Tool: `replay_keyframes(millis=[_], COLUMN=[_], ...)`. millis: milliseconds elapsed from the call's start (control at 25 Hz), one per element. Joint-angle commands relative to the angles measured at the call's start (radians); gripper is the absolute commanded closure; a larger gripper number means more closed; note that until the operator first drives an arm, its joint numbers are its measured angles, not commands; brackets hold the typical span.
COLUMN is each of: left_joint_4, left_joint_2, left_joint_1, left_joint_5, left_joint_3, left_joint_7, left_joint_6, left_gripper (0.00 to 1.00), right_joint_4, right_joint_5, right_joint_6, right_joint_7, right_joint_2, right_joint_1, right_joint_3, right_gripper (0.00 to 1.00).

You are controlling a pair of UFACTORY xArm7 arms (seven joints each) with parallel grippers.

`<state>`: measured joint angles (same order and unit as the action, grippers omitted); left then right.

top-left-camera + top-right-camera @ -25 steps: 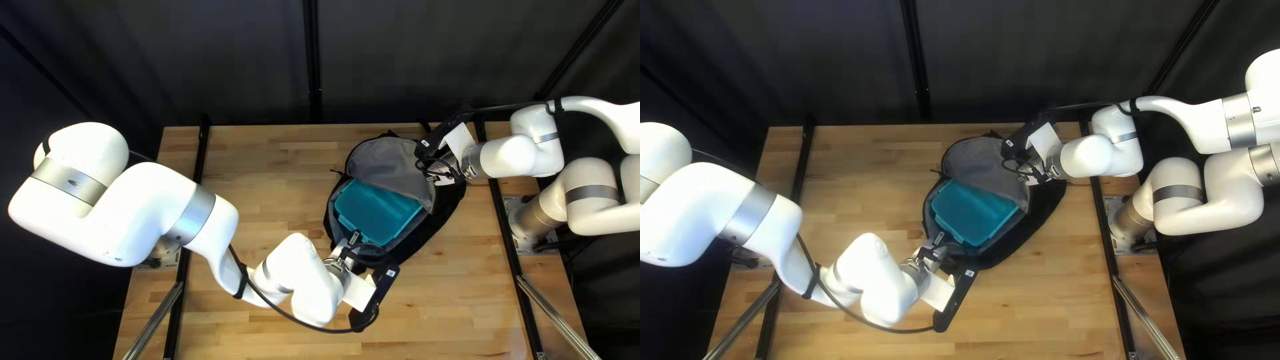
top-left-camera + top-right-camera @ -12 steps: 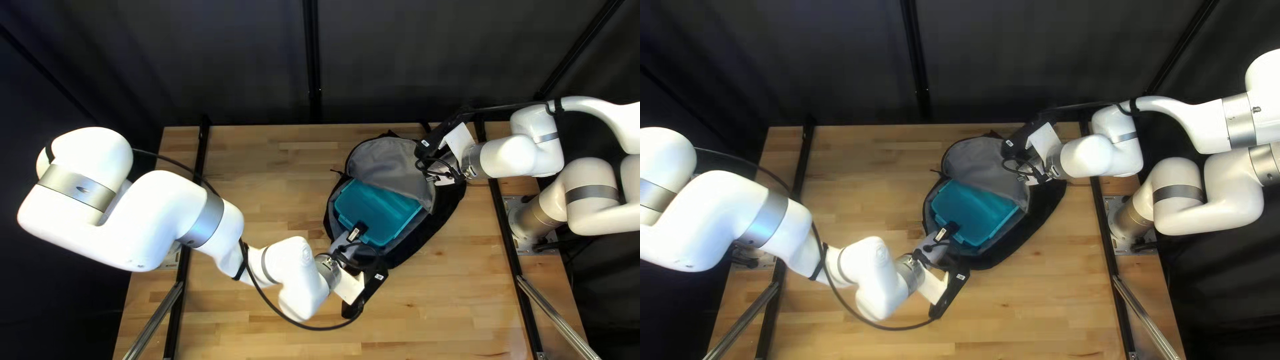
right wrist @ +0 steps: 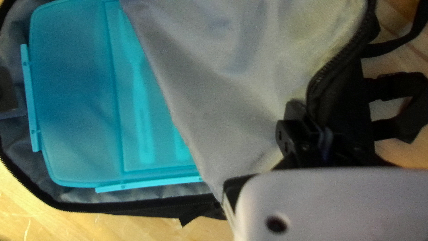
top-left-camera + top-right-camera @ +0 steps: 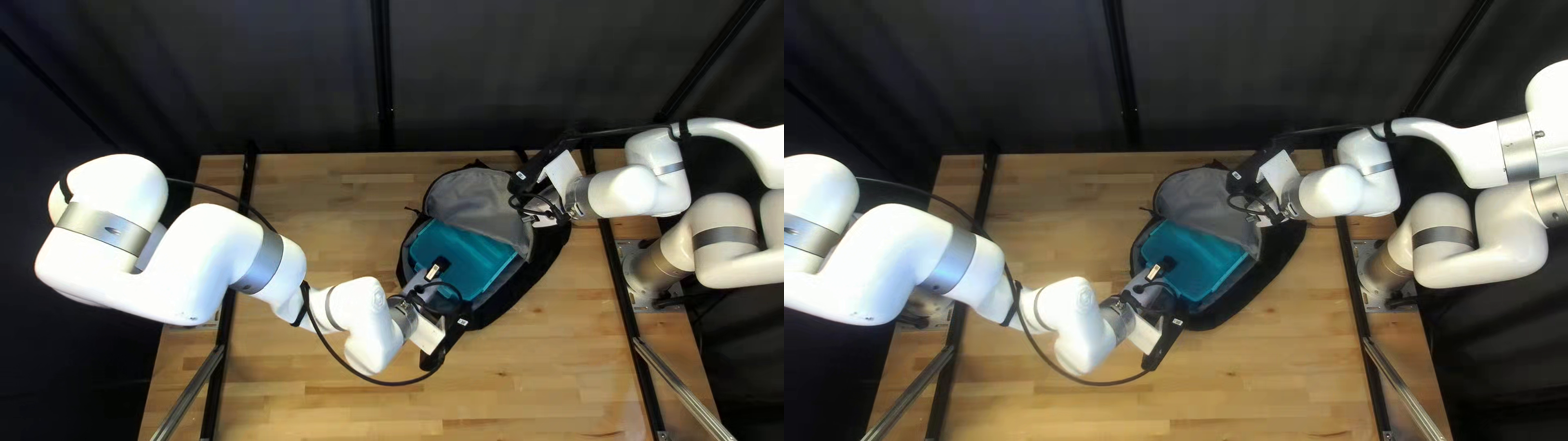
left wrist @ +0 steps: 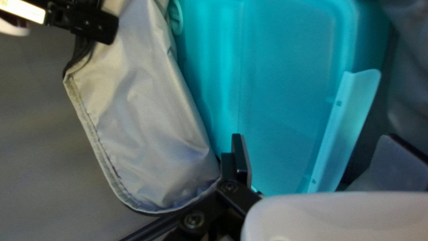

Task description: Remove a lunch box from a kids backpack

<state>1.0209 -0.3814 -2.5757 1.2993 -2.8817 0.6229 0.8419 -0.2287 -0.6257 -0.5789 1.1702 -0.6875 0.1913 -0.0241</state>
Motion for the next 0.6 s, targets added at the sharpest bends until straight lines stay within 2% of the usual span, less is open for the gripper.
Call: replay_keyframes(millis=[40,600], left_joint_4=[0.001,-0.022], left_joint_2=[-0.014,0.000], left_joint_1=[0.000,0.007], left_joint_5=[0.018,0.068], left_joint_3=[0.005,0.015], left_joint_7=[0.027,0.075], left_joint_6=[-0.005,-0.005], left_gripper=[0.00,0.00], right_joint_4=[0.000,0.000], right_joint_5=[0.000,0.000], right_joint_6=[0.000,0.000], right_joint_7=[0.000,0.000], right_joint_2=[0.000,0.000], right_joint_1=[0.000,0.000], right_joint_3=[0.000,0.000], right_gripper=[1.00,1.00])
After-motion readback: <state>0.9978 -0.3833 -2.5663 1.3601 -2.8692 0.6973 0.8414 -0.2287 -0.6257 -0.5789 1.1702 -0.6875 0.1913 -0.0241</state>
